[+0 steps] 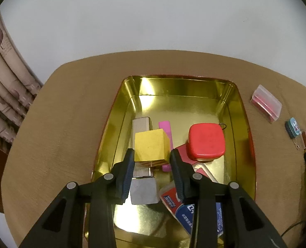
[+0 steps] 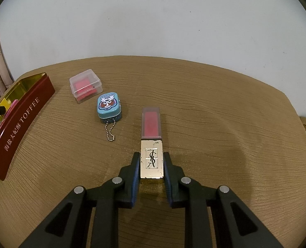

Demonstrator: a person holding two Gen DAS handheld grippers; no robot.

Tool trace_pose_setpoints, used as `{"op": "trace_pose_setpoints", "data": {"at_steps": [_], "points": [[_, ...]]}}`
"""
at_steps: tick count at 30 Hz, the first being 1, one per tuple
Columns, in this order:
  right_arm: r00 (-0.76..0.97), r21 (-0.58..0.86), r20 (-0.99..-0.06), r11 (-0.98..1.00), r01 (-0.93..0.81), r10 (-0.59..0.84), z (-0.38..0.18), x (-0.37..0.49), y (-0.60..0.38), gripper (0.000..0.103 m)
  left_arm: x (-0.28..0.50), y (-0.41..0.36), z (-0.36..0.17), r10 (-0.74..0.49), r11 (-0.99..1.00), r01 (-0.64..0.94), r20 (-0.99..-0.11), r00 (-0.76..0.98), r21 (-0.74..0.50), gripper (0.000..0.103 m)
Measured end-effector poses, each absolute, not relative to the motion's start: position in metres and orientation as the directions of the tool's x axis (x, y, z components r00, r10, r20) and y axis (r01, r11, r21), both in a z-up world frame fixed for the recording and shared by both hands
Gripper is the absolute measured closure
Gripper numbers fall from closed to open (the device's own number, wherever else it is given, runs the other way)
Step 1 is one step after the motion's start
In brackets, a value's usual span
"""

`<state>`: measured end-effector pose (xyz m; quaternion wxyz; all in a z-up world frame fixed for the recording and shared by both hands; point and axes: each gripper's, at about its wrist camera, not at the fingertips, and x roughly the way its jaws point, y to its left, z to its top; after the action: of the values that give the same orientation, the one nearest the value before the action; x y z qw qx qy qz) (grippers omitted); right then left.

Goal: Organize rigid objects
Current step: 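Carry the yellow cube into the gold tray with the left gripper, then carry the gold lipstick into the gold tray and open the right gripper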

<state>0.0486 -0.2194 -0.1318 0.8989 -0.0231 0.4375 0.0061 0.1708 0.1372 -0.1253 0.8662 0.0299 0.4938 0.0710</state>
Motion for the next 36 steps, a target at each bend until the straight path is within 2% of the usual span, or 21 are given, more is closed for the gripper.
{"op": "trace_pose_setpoints", "data": {"at_steps": [8,14,18,25,36], "points": [[0.617,-0.048,-0.787,0.998,-0.031,-0.018,-0.132,0.048,-0.217,0.082,0.163,0.129,-0.115,0.111,0.994,-0.047,-0.842,0.528,0.101,0.056],[0.617,-0.051,-0.787,0.998,-0.031,-0.021,-0.132,0.049,-0.217,0.082,0.149,0.129,-0.105,0.083,0.997,-0.047,-0.832,0.548,0.069,0.053],[0.617,-0.059,-0.786,0.998,-0.031,-0.027,-0.132,0.049,-0.216,0.082,0.134,0.136,-0.102,0.099,0.995,-0.072,-0.825,0.557,0.07,0.049],[0.618,-0.07,-0.785,0.997,-0.027,-0.039,-0.132,0.049,-0.214,0.082,0.099,0.151,-0.103,0.177,0.984,-0.127,-0.807,0.563,0.127,0.048],[0.608,-0.069,-0.79,0.997,0.029,-0.072,-0.129,0.043,-0.209,0.083,0.073,0.148,-0.108,0.196,0.98,-0.091,-0.772,0.605,0.177,0.038]]}}
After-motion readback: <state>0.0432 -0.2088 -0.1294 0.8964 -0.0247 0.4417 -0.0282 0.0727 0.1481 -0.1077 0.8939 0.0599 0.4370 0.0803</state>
